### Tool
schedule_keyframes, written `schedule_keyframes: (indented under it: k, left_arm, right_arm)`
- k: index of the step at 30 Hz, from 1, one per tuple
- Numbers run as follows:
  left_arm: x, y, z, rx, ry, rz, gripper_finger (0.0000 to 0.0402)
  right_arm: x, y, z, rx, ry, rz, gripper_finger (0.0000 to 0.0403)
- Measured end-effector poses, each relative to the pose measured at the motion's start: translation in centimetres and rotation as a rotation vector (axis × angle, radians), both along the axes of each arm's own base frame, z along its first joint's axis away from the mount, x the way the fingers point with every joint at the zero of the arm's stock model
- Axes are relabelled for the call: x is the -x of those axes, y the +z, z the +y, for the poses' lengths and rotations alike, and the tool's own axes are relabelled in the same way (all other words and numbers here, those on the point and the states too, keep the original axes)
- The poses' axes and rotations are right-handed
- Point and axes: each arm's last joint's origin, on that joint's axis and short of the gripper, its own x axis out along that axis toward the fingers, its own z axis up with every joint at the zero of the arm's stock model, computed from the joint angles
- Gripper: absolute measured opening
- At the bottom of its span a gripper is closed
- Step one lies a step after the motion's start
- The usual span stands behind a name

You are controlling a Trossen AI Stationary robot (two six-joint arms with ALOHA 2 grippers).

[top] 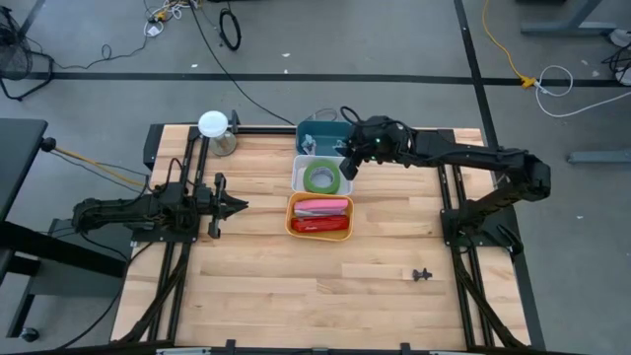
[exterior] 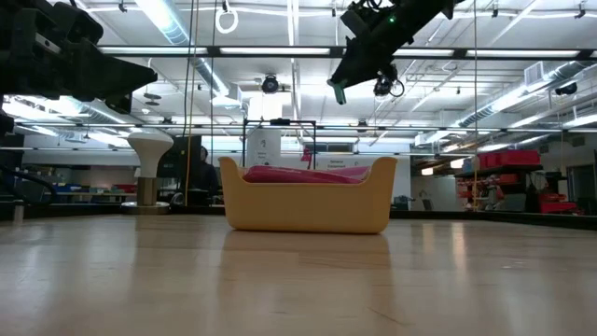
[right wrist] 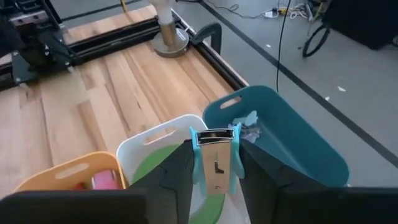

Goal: Pick and place Stapler, Stapler remover, tape
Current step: Put the light blue stapler remover into the blue bin

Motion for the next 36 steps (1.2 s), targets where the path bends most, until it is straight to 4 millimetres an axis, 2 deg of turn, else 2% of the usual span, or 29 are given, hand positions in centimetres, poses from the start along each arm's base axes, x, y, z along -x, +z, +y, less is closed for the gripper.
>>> schedule_keyframes:
  k: [4,8,15,21,26,36]
  left_arm:
    - [0.0,0.0,0.0,0.0,0.0,0.0,0.0037]
    - [0.0,0.0,0.0,0.0,0.0,0.0,0.0037]
    - [0.0,0.0,0.0,0.0,0.0,0.0,0.0037]
    - [0.0,0.0,0.0,0.0,-0.001,0.0,0.0037]
    - [0.0,0.0,0.0,0.0,0.0,0.0,0.0037]
    - [0.0,0.0,0.0,0.0,0.0,0.0,0.0037]
  right_arm:
    - [-0.1,-0.1,-0.2,0.002,0.001,0.014,0.0114]
    - [-0.2,1.3,-0.9,0.003,-0.019,0.018,0.0114]
    - [-0.9,3.9,-3.3,0.031,-0.057,0.037,0.0114]
    - [-1.8,4.4,-5.7,0.03,-0.096,0.093,0.0114]
    - [-2.6,2.8,-7.7,0.027,-0.116,0.155,0.0114]
    - [-4.8,-3.7,-11.2,-0.008,-0.104,0.356,0.0114]
